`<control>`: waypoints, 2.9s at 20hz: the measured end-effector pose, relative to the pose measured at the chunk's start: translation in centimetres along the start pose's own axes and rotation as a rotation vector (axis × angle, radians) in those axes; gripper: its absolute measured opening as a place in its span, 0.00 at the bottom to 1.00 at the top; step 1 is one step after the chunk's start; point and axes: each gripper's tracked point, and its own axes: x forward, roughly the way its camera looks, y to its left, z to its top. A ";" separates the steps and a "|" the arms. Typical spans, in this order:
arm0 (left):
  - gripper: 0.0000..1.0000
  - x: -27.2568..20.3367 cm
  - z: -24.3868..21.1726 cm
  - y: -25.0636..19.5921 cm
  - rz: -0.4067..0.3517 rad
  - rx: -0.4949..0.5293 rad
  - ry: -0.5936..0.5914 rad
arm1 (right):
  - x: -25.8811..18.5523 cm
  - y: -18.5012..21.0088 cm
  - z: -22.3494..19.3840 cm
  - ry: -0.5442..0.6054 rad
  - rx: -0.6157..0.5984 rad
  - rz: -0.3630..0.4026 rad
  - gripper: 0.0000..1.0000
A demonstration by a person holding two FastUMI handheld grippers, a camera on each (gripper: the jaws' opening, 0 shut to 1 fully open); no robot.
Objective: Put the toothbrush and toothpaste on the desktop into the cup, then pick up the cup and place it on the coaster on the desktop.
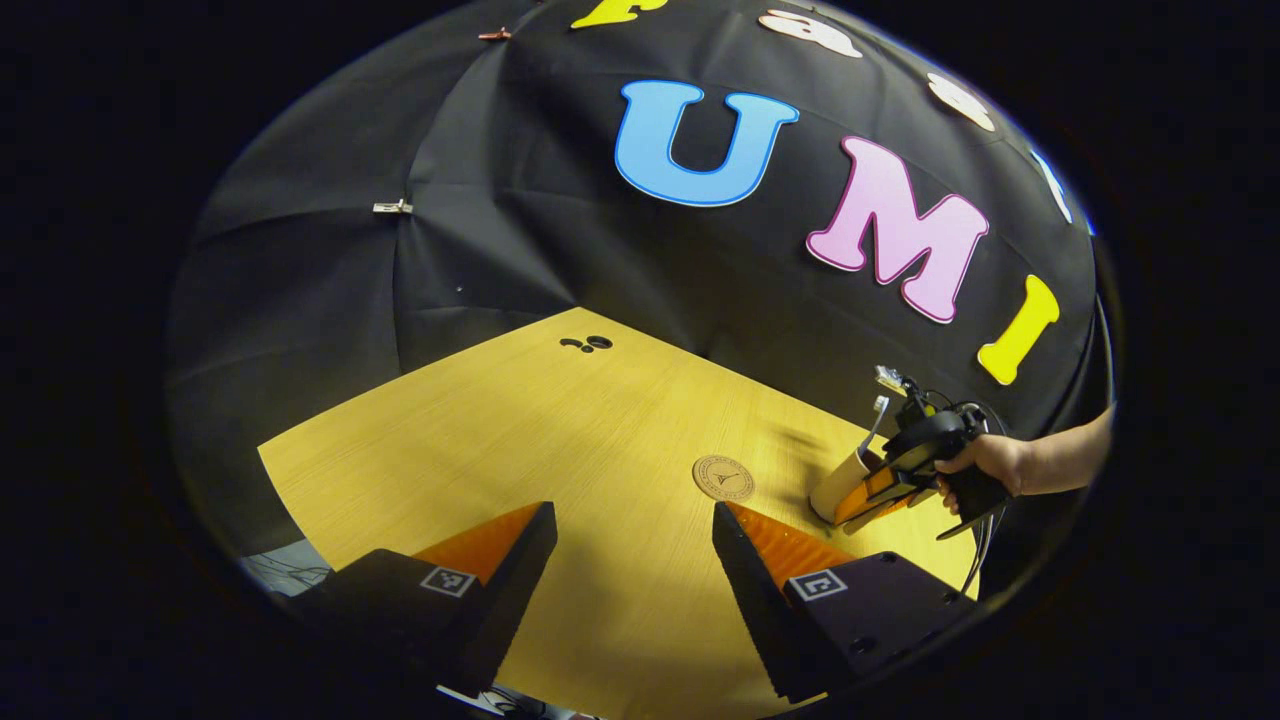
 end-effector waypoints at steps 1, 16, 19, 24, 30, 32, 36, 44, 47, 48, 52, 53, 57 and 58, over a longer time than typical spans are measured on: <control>0.98 -0.1 -0.1 0.1 -0.002 0.002 0.003 | -0.3 0.2 0.2 -0.007 -0.010 -0.001 0.24; 0.98 -1.1 -0.9 3.4 0.052 -0.012 0.019 | -0.8 11.3 3.4 -0.033 -0.203 0.062 0.24; 0.98 -1.3 -1.2 4.3 0.071 -0.018 0.030 | -0.2 13.2 3.0 -0.016 -0.245 0.066 0.24; 0.98 -1.5 -1.4 4.8 0.081 -0.021 0.036 | 1.0 15.2 2.6 0.009 -0.286 0.059 0.24; 0.98 -1.9 -1.7 5.7 0.095 -0.016 0.048 | 2.1 16.3 2.3 0.023 -0.327 0.026 0.24; 0.98 -2.2 -1.8 6.1 0.102 -0.017 0.053 | 2.2 16.4 2.2 0.029 -0.325 0.018 0.24; 0.98 -2.8 -1.7 6.6 0.107 -0.004 0.055 | 1.7 16.8 1.6 0.042 -0.335 0.031 0.27; 0.98 -5.0 -0.2 5.6 0.053 0.058 0.038 | -5.3 16.9 2.3 -0.083 -0.233 0.095 0.94; 0.98 -6.5 0.7 4.7 0.009 0.095 0.020 | -9.7 16.3 2.1 -0.175 -0.167 0.122 0.99; 0.98 -6.8 1.0 4.4 -0.010 0.107 0.013 | -11.5 15.9 1.7 -0.211 -0.156 0.125 0.99; 0.98 -8.5 2.4 2.3 -0.110 0.155 -0.024 | -19.1 13.7 -0.2 -0.412 -0.068 0.122 0.98; 0.98 -8.9 2.9 1.9 -0.127 0.168 -0.028 | -20.5 13.0 -0.7 -0.460 -0.048 0.111 0.99; 0.98 -11.0 4.7 -1.0 -0.216 0.211 -0.029 | -26.6 9.6 -4.3 -0.660 0.015 0.032 0.99; 0.98 -11.6 5.4 -1.8 -0.242 0.222 -0.042 | -28.1 8.7 -5.4 -0.709 0.029 0.006 0.99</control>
